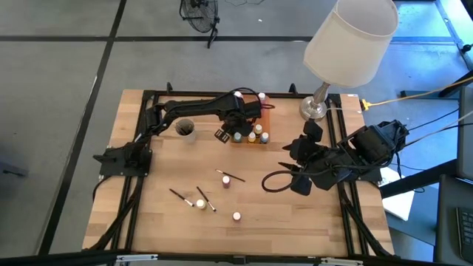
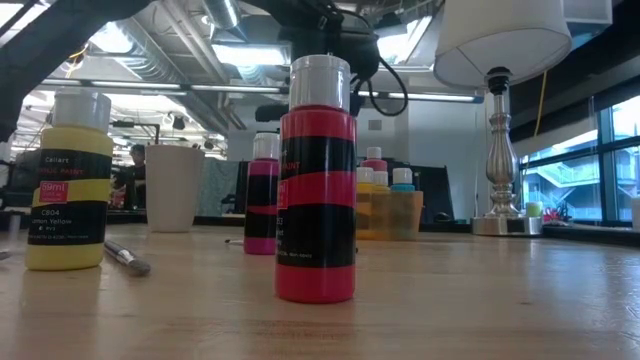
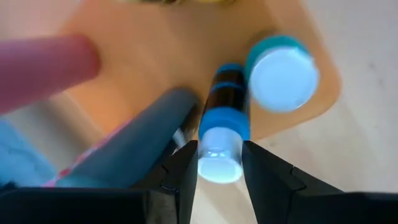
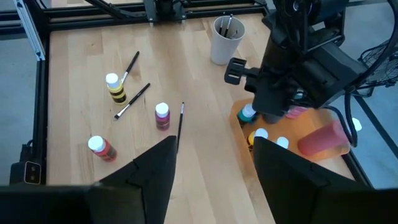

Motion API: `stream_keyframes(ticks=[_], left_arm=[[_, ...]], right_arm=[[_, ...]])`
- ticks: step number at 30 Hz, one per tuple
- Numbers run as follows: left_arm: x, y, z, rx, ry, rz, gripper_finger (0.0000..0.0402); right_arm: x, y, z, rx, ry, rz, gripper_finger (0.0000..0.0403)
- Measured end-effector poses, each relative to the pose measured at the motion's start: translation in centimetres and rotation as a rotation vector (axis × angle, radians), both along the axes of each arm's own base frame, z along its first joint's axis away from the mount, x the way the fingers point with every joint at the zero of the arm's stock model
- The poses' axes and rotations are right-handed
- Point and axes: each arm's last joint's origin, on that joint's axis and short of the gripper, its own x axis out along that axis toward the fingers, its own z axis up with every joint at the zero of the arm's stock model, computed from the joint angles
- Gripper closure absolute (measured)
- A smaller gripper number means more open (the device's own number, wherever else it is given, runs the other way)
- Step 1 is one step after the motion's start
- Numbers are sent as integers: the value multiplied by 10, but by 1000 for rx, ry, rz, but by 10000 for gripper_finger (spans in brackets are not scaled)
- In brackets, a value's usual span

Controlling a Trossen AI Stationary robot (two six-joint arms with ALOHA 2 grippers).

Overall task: Pick & Place Paint Supplies
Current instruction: Put the small blue paint bottle into the orange bin, then put the top silver paint brush into the white cup

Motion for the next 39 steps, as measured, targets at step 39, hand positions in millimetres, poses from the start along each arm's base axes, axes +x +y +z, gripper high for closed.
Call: stream_keyframes(ticks=[39], left_arm=[[-89, -81, 120, -419, -134, 483, 289]], right_arm=[[8, -7, -1, -85, 22, 52, 186]])
